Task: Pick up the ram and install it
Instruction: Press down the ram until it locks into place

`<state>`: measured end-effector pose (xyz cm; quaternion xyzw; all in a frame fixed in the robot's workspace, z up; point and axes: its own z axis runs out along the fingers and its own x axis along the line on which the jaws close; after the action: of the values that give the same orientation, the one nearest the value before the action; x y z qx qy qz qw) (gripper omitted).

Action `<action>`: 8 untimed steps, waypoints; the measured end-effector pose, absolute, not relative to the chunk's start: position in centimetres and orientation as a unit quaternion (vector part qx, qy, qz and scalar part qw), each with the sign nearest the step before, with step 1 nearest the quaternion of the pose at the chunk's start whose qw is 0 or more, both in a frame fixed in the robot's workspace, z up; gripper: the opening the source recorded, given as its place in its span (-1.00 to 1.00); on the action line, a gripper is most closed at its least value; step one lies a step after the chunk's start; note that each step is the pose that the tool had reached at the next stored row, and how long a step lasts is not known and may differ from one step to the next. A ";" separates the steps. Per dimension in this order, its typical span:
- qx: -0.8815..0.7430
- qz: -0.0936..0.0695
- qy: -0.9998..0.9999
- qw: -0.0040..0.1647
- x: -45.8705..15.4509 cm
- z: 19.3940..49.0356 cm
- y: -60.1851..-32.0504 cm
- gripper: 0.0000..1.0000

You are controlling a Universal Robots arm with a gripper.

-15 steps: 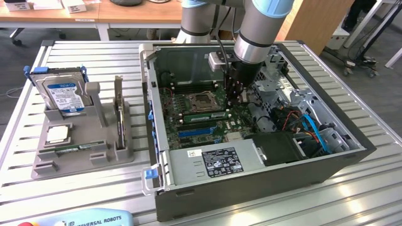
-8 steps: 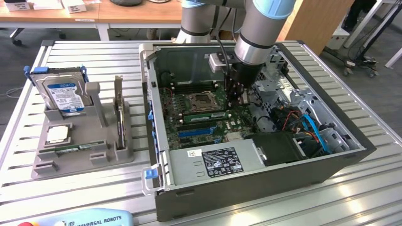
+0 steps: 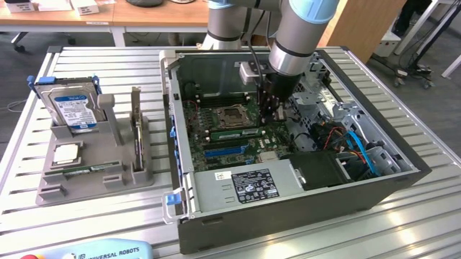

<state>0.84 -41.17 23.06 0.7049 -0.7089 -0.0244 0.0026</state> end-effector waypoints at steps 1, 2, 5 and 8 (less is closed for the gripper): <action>0.705 -0.024 -0.709 0.003 0.8 23.0 -41.2 -0.80; 0.705 -0.024 -0.709 0.003 0.8 23.0 -41.2 -0.80; 0.705 -0.024 -0.709 0.003 0.8 23.0 -41.2 -0.80; 0.705 -0.025 -0.709 0.002 0.8 22.9 -41.2 -0.80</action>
<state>0.85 -41.16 22.93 0.7049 -0.7089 -0.0246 0.0024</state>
